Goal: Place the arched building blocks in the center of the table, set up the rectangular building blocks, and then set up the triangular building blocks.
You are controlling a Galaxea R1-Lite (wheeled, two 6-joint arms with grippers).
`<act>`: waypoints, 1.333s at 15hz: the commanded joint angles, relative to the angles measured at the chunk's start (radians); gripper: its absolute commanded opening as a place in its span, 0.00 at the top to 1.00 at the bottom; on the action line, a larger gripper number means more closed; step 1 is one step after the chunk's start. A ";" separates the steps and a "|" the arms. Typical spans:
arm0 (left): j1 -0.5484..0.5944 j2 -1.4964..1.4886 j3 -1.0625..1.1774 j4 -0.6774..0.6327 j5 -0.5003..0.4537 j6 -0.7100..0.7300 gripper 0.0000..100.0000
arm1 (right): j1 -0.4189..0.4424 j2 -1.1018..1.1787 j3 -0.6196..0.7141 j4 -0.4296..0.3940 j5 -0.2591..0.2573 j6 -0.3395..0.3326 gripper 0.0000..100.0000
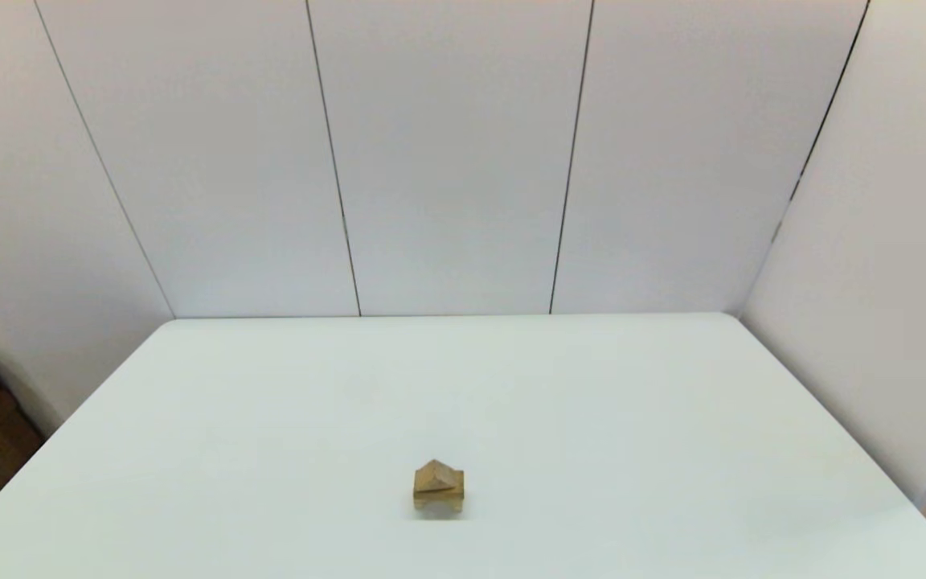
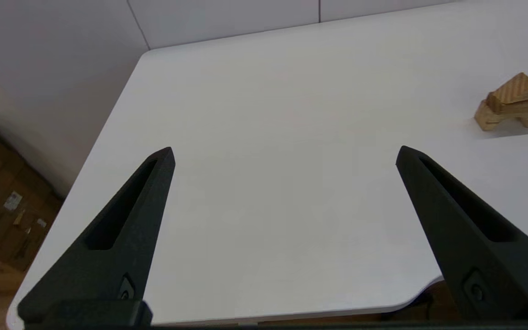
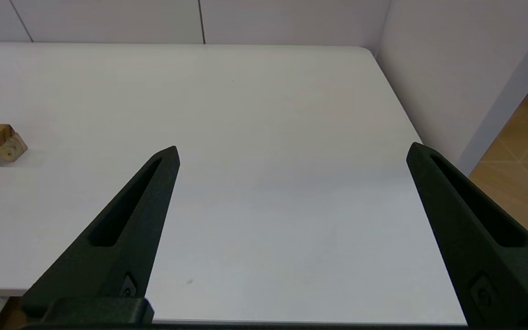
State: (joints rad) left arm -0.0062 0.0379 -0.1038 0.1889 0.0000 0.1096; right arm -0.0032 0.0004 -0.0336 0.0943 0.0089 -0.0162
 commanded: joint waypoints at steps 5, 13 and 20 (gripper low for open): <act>0.002 -0.038 0.030 -0.006 -0.043 -0.007 0.00 | 0.000 -0.002 0.000 -0.001 0.000 -0.001 0.00; 0.002 -0.038 0.029 -0.008 -0.009 -0.120 0.00 | 0.000 -0.002 0.000 -0.001 0.000 -0.001 0.00; 0.002 -0.038 0.030 -0.008 -0.005 -0.136 0.00 | 0.000 -0.002 0.000 0.001 0.000 -0.004 0.00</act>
State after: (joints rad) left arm -0.0047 0.0004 -0.0745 0.1802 -0.0043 -0.0260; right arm -0.0032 0.0004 -0.0336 0.0938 0.0089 -0.0187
